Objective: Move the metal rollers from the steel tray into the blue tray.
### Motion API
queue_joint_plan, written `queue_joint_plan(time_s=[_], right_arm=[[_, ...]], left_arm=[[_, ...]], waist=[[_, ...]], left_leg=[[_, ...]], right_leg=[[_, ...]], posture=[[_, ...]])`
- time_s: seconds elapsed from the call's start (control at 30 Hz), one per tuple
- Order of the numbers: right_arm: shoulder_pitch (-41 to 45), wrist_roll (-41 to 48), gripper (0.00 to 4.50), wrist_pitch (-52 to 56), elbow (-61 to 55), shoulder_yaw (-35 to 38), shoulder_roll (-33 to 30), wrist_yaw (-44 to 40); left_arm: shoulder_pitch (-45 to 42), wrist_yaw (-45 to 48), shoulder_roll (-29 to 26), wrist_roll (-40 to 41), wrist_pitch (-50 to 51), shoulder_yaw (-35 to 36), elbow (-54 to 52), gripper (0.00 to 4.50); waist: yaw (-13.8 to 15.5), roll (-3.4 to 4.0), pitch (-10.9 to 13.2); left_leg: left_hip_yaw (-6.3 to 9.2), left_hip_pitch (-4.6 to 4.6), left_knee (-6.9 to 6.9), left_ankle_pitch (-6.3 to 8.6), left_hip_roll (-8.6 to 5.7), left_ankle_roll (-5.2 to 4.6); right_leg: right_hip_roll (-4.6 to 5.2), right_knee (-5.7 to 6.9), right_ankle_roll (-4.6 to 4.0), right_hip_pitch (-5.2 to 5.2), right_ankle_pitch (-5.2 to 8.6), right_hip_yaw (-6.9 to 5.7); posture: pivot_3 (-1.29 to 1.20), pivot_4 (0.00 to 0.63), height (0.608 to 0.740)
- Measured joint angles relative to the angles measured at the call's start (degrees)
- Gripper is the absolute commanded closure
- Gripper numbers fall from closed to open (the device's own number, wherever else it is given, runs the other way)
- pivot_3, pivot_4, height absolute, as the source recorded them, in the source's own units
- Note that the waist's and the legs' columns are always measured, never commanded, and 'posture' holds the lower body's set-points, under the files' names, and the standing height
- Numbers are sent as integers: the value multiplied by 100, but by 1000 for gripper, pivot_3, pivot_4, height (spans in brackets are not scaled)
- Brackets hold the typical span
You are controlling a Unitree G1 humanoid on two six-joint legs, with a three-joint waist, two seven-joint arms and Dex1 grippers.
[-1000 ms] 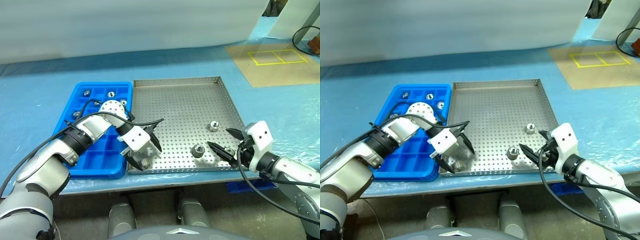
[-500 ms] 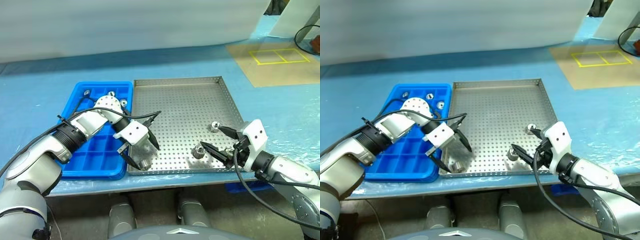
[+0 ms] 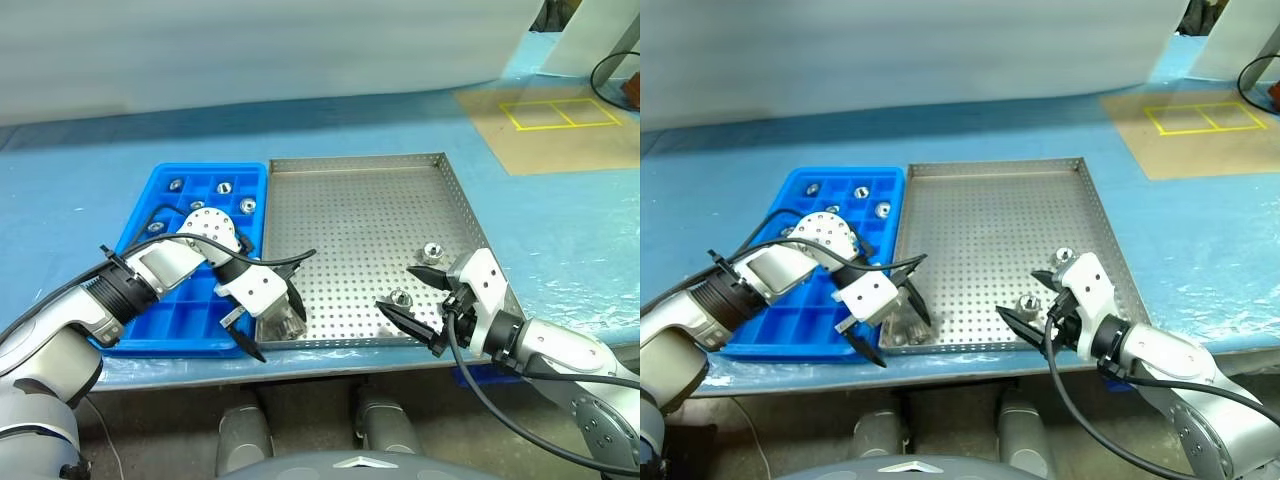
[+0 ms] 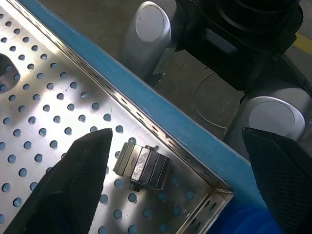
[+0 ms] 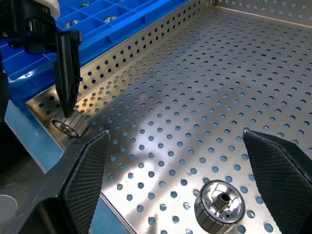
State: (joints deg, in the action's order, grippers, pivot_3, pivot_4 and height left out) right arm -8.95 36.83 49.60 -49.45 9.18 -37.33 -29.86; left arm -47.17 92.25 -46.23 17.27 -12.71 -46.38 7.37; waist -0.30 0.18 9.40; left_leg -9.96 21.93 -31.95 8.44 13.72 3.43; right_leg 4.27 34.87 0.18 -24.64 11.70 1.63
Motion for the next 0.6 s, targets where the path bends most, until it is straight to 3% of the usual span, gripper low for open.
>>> queue_joint_plan(time_s=[0.37, 0.6], right_arm=[[145, 85, 0, 41, -21, -162, -16, 99], [139, 113, 0, 41, -21, -161, -39, 196]], left_arm=[[4, -2, 484, -956, -200, 140, 150, 36], [120, 3, 433, -1238, 222, 183, -26, 2112]], waist=[[-4, 15, -10], [42, 50, -38]], left_leg=[[0, -23, -4, -3, -5, 4], [0, -48, -20, 0, -29, -1]], right_leg=[[1, 10, 3, 17, 1, 4], [5, -8, 16, 48, 9, 1]], posture=[[-372, 150, 740], [-369, 150, 740]])
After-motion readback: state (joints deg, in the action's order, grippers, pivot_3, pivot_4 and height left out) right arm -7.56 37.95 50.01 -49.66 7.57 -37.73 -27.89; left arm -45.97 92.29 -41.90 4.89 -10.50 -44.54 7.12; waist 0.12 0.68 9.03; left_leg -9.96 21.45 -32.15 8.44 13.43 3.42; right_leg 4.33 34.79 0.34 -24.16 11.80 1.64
